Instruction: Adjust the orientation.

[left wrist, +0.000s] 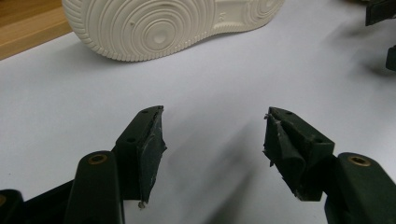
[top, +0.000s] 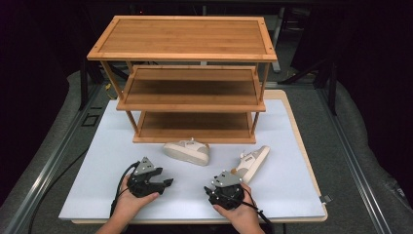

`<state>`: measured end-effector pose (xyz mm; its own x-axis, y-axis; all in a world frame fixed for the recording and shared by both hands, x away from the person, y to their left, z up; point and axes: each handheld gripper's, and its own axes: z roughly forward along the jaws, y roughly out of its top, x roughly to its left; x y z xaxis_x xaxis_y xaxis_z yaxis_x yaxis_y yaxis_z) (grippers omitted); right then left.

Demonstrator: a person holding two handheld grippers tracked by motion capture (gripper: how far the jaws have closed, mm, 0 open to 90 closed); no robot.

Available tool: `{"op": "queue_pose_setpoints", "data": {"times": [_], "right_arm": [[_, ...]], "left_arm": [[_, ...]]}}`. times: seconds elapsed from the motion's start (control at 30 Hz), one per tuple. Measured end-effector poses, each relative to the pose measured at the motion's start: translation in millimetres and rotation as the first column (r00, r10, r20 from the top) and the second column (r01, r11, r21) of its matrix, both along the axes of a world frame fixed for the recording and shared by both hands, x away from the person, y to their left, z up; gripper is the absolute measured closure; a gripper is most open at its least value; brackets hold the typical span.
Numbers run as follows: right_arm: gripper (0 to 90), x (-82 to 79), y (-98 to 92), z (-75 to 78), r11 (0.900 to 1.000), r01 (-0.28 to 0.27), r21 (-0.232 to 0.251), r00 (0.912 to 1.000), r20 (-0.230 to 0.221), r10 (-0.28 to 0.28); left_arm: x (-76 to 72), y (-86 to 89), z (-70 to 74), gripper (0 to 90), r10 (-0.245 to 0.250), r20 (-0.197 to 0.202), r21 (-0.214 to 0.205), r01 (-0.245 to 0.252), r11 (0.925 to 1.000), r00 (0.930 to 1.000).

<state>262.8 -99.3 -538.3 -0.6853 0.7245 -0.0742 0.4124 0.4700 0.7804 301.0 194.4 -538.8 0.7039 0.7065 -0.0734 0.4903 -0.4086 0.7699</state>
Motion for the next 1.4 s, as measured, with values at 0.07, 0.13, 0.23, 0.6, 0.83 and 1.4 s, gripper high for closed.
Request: {"op": "queue_pose_setpoints", "data": {"times": [0.07, 0.13, 0.23, 0.6, 0.83, 1.4], "right_arm": [[46.8, -2.5, -1.3, 2.0, 0.9999, -0.001, 0.011, 1.0000, -0.001, 0.001], [46.8, -4.5, -2.4, 4.1, 0.9998, -0.006, 0.017, 1.0000, -0.003, 0.006], [46.4, -9.5, -5.8, 9.1, 0.9977, -0.051, 0.044, 0.9987, -0.001, 0.051], [45.6, -11.6, -20.5, 16.9, 0.9961, 0.001, 0.088, 0.9999, 0.015, -0.003], [45.6, -12.6, -25.5, 19.8, 0.9940, 0.013, 0.109, 0.9996, 0.023, -0.016], [45.7, -12.1, -23.6, 16.8, 0.9950, 0.006, 0.100, 0.9999, 0.009, -0.007]], "left_arm": [[-2.6, 1.4, 1.9, 37.0, -0.007, 0.000, -0.003, 0.007, 1.0000, 1.0000], [-3.7, 1.9, 2.4, 37.1, -0.008, -0.003, -0.004, 0.008, 1.0000, 1.0000], [-5.1, 4.4, 4.0, 38.9, -0.006, -0.017, -0.024, 0.005, 0.9997, 0.9998], [6.3, -3.9, 22.3, 41.5, -0.006, -0.033, -0.057, 0.004, 0.9984, 0.9995], [21.8, -19.5, 49.3, 45.7, 0.023, -0.022, -0.110, -0.026, 0.9937, 0.9995], [59.1, -39.9, 56.4, 47.8, 0.060, -0.039, -0.131, -0.065, 0.9893, 0.9974]]}}
